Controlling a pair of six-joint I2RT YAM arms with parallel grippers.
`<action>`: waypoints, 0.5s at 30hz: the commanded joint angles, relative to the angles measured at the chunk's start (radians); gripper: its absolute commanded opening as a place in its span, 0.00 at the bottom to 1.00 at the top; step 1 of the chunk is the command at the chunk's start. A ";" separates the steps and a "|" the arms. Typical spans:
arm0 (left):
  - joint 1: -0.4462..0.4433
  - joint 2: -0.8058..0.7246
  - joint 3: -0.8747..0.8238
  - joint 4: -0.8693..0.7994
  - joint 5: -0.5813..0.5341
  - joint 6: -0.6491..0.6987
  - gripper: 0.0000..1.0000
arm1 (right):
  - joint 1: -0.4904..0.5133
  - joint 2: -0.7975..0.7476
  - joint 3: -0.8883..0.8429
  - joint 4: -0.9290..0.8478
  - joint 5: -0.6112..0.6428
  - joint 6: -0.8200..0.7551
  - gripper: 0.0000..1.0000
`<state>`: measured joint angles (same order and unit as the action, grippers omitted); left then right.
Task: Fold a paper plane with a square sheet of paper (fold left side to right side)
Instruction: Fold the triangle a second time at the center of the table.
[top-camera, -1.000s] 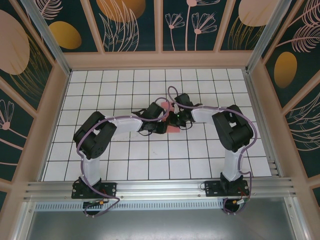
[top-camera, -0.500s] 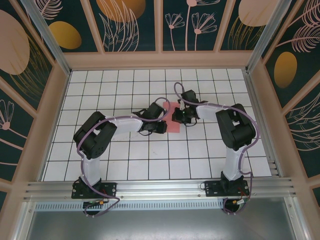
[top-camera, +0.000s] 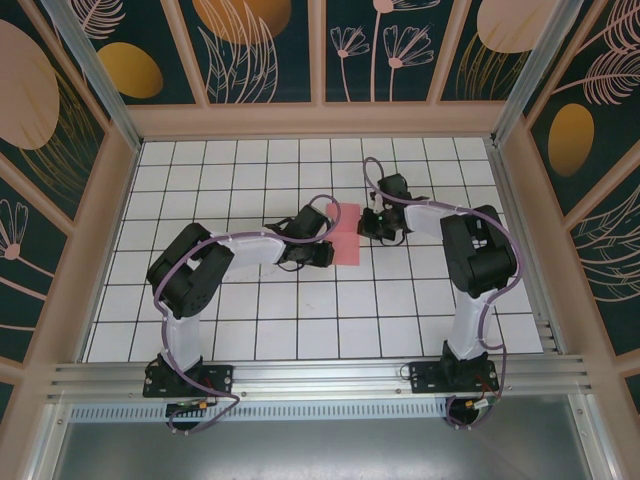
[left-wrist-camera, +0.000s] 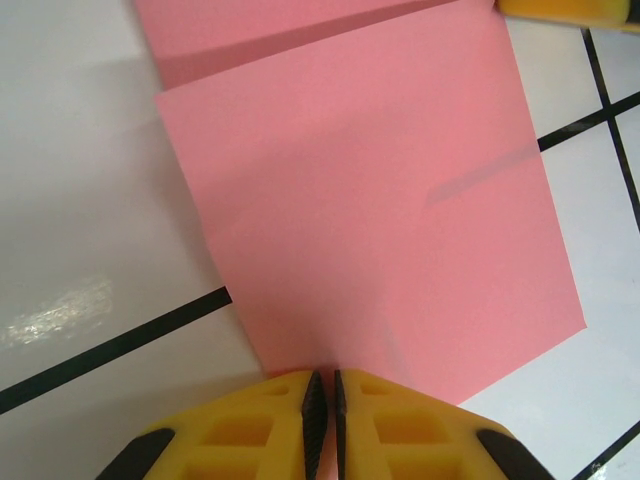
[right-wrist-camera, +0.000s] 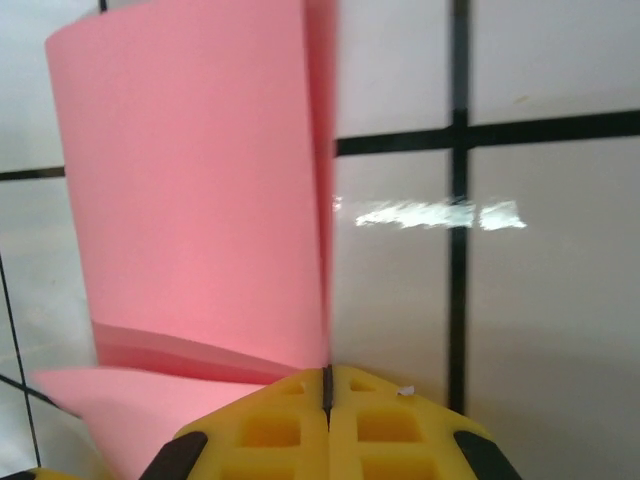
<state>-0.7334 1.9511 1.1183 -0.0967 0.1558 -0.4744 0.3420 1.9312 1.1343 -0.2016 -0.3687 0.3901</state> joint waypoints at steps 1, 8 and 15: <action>0.013 0.055 -0.057 -0.107 -0.086 0.008 0.18 | -0.014 0.009 0.027 -0.029 0.002 -0.037 0.07; 0.020 -0.114 -0.027 -0.102 -0.023 -0.007 0.38 | -0.080 -0.174 -0.116 0.114 -0.128 -0.007 0.18; 0.095 -0.222 -0.014 -0.106 0.020 0.019 0.55 | -0.112 -0.335 -0.289 0.181 -0.148 -0.021 0.34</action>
<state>-0.6720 1.7596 1.0977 -0.1764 0.1547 -0.4747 0.2333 1.6424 0.9054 -0.0742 -0.4770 0.3771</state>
